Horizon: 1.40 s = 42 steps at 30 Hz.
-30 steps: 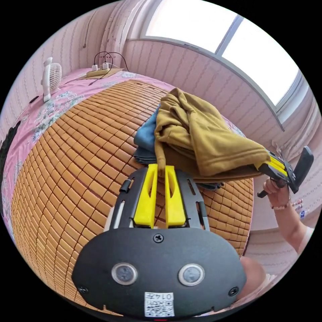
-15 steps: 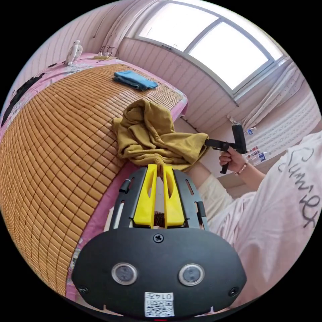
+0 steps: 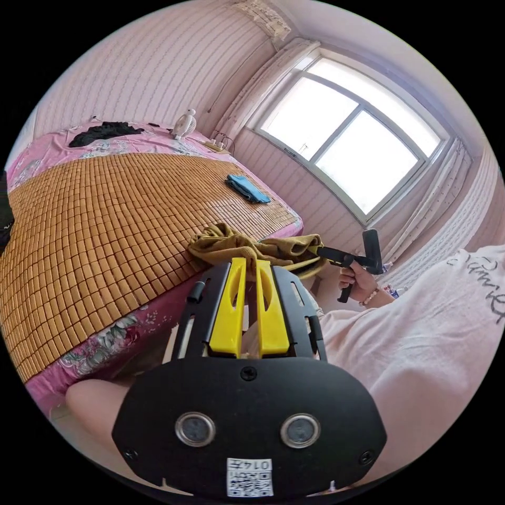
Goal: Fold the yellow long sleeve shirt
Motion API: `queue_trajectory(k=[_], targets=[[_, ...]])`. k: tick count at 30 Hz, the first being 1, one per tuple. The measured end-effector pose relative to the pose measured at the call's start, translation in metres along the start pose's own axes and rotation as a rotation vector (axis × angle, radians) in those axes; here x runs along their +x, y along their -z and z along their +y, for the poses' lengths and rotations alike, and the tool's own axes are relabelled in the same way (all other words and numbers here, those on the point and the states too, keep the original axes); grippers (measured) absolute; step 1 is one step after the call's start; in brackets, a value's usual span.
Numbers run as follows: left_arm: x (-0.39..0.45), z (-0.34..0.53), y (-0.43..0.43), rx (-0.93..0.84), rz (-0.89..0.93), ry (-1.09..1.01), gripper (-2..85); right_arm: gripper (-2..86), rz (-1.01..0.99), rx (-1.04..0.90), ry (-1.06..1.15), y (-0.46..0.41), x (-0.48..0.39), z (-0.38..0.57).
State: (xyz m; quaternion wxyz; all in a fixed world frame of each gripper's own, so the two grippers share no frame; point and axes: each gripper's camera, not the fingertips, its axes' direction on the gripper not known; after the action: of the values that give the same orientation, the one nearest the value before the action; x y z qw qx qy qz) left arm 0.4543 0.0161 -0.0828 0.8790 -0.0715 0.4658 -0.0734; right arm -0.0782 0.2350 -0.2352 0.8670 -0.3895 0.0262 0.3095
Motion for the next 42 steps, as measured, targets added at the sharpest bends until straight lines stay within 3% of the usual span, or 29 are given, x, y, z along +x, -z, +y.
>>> queue_trajectory(k=[4,7,10,12,20,25,28,30,34,40,42], targets=[[-0.003,0.006,-0.003,-0.001,0.059,0.028,3.3,3.8,0.084,-0.05,0.037,0.002,0.0,-0.002],[0.017,-0.003,-0.003,0.009,0.11,-0.078,3.4,3.2,0.122,0.046,-0.043,0.029,0.019,0.006],[0.039,-0.012,-0.006,-0.033,0.187,-0.211,3.5,3.1,-0.024,0.138,-0.214,0.05,0.063,0.028],[0.046,-0.009,-0.011,-0.068,0.202,-0.236,3.6,3.2,-0.173,0.057,-0.402,0.037,0.107,0.049],[0.05,0.001,-0.014,-0.196,0.152,-0.173,3.8,3.6,-0.287,0.059,-0.462,0.025,0.127,0.075],[0.059,-0.001,-0.008,-0.217,0.147,-0.168,3.8,3.8,-0.065,0.131,-0.325,0.064,0.113,0.065],[0.064,0.001,-0.003,-0.22,0.16,-0.152,3.7,4.5,0.104,0.139,-0.094,0.074,0.075,0.049],[0.068,0.003,0.0,-0.22,0.159,-0.146,3.8,5.7,0.066,0.068,0.109,0.058,0.034,0.03],[0.078,0.008,0.012,-0.223,0.141,-0.144,3.8,8.3,-0.066,-0.163,0.285,0.009,-0.015,0.014],[0.098,0.02,0.034,-0.222,0.107,-0.151,3.8,12.9,0.167,-0.249,0.421,-0.03,-0.06,0.025],[0.104,0.024,0.039,-0.223,0.107,-0.153,3.7,11.5,0.263,-0.376,0.404,-0.04,-0.064,0.027]])
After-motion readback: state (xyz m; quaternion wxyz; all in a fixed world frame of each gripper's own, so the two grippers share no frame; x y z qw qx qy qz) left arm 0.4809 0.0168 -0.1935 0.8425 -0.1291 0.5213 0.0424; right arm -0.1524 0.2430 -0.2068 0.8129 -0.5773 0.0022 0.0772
